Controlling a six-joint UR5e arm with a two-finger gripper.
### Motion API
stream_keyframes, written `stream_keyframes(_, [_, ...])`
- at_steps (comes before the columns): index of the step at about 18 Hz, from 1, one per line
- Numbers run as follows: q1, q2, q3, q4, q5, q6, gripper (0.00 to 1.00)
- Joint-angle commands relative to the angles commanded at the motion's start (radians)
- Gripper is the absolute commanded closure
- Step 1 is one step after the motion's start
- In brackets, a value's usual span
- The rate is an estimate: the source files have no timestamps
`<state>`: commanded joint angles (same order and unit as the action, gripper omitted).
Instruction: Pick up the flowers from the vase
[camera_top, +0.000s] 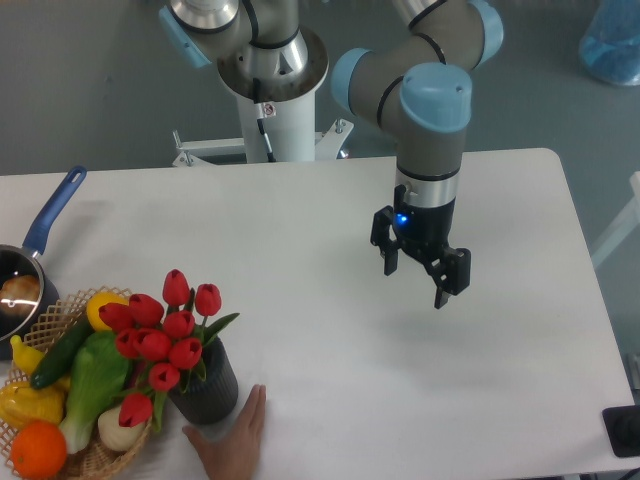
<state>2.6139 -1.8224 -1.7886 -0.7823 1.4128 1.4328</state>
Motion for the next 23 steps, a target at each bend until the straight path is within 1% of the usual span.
stream_keyframes(5, [-0.018, -0.008, -0.003, 0.002, -0.018, 0.0, 0.0])
stream_keyframes(7, [-0.006, -0.011, -0.034, 0.006, -0.086, -0.006, 0.0])
stream_keyframes(9, [0.008, -0.009, -0.07, 0.009, -0.109, -0.005, 0.0])
stream_keyframes(11, [0.011, -0.006, -0.074, 0.009, -0.112, -0.003, 0.0])
stream_keyframes(13, [0.009, -0.008, -0.074, 0.014, -0.158, -0.008, 0.0])
stream_keyframes(15, [0.014, -0.009, -0.071, 0.018, -0.243, -0.008, 0.0])
stream_keyframes(18, [0.049, -0.009, -0.071, 0.017, -0.409, -0.02, 0.0])
stream_keyframes(22, [0.067, -0.009, -0.072, 0.015, -0.682, -0.113, 0.0])
stream_keyframes(23, [0.078, -0.011, -0.072, 0.015, -0.733, -0.124, 0.0])
